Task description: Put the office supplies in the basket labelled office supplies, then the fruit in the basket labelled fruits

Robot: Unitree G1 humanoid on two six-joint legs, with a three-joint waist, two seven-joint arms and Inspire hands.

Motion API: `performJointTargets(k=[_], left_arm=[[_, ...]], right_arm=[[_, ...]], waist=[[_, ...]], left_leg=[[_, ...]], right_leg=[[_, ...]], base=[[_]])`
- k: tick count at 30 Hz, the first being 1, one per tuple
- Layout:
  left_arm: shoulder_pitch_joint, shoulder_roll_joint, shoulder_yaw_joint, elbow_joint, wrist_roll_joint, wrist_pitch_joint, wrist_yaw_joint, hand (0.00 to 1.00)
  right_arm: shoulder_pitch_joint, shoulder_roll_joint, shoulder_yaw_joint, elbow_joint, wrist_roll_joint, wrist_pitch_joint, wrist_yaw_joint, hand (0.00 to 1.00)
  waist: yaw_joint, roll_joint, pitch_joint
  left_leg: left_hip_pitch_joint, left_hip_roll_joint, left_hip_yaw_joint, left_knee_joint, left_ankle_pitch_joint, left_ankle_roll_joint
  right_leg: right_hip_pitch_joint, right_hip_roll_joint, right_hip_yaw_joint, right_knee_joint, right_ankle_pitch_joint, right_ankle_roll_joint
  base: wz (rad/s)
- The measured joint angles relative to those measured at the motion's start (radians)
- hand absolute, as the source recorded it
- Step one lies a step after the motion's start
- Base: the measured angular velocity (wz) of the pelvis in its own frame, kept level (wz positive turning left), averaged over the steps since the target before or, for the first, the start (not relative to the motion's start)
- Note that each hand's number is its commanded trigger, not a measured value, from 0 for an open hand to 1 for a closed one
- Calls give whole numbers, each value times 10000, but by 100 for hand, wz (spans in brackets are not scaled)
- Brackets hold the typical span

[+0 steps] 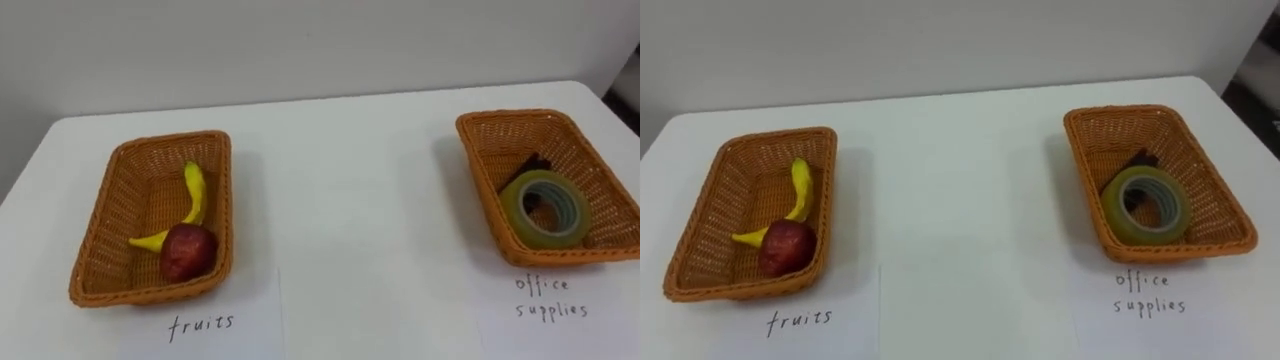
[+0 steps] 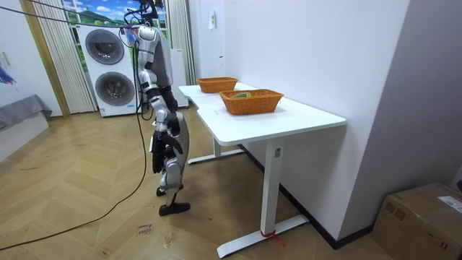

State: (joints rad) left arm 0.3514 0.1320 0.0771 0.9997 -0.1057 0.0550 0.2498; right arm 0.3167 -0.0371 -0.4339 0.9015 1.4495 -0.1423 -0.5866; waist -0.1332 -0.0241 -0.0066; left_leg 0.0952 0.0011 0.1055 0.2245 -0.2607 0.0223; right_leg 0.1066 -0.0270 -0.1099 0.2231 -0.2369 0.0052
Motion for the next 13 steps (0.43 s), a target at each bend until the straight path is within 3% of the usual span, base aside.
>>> performJointTargets(k=[3, 6, 9, 13], left_arm=[[-41, -1, -4, -101, 11, 107, -240, 0], [-17, -20, -1, -222, 100, 280, -337, 0], [-7, -108, -4, -345, 353, 381, -515, 0], [-47, -221, 15, -245, 346, 392, -808, 0]], right_arm=[[-89, -44, -10, 435, -80, 341, 244, 0], [-123, -45, -16, 1079, -158, 752, 544, 0], [-238, -45, 6, 1854, -415, 1149, 1079, 0], [-503, -103, 692, 2905, -1380, 1708, 2455, 0]], waist=[[-17, -138, -19], [-17, -113, -28], [9, 0, -24], [42, 153, 4]], left_leg=[[-34, -18, -47, -37, 0, 1], [-24, -32, -95, -28, -1, 1], [36, -27, -106, -17, -1, 1], [148, -15, -129, -112, -6, -7]], right_leg=[[22, -8, -26, -31, 0, 1], [63, -7, -22, -37, -1, 3], [128, -3, -80, -38, 0, 3], [229, 4, -163, -34, 1, 2]], base=[[4], [6], [1], [0]])
